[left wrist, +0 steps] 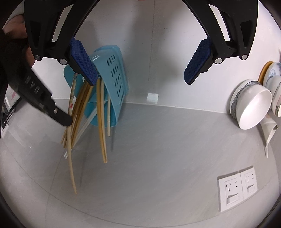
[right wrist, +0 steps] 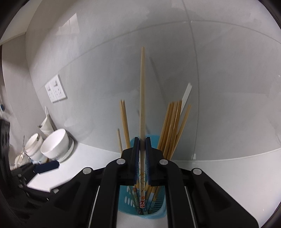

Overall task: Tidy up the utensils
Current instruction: 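Lower the printed-tip chopstick into the blue holder and open the right tool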

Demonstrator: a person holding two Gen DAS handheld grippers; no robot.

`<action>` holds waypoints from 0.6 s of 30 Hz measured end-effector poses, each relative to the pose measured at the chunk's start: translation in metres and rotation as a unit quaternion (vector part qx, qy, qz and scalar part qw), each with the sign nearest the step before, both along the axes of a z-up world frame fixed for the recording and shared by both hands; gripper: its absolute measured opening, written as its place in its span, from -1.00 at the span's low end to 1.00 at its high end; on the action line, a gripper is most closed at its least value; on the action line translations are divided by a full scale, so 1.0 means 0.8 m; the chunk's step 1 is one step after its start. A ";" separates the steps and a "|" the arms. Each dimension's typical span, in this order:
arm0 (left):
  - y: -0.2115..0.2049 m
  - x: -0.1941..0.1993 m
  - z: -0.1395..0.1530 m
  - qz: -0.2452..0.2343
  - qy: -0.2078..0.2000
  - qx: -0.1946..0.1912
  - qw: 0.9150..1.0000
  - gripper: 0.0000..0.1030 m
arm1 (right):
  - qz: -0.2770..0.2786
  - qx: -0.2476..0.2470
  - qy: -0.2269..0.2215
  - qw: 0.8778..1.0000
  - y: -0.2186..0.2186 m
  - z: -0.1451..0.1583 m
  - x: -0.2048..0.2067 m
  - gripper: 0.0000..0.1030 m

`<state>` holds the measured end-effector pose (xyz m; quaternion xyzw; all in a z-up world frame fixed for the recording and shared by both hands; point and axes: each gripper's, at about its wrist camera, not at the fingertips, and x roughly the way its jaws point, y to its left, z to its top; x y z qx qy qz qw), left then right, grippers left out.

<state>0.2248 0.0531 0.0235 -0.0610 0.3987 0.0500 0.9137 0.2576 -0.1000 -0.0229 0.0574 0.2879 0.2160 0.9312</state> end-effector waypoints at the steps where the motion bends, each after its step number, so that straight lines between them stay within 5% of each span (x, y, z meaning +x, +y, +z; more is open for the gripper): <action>1: 0.002 0.001 0.000 0.001 0.001 0.001 1.000 0.89 | 0.001 -0.004 0.005 1.000 0.002 -0.006 -0.001 -0.88; 11: 0.012 0.000 -0.005 0.008 0.005 -0.002 1.000 0.89 | -0.003 -0.034 0.032 0.999 0.012 -0.030 -0.006 -0.82; 18: 0.010 -0.008 0.002 0.009 -0.001 -0.005 1.000 0.89 | -0.020 -0.053 0.041 0.998 -0.002 -0.006 -0.016 0.11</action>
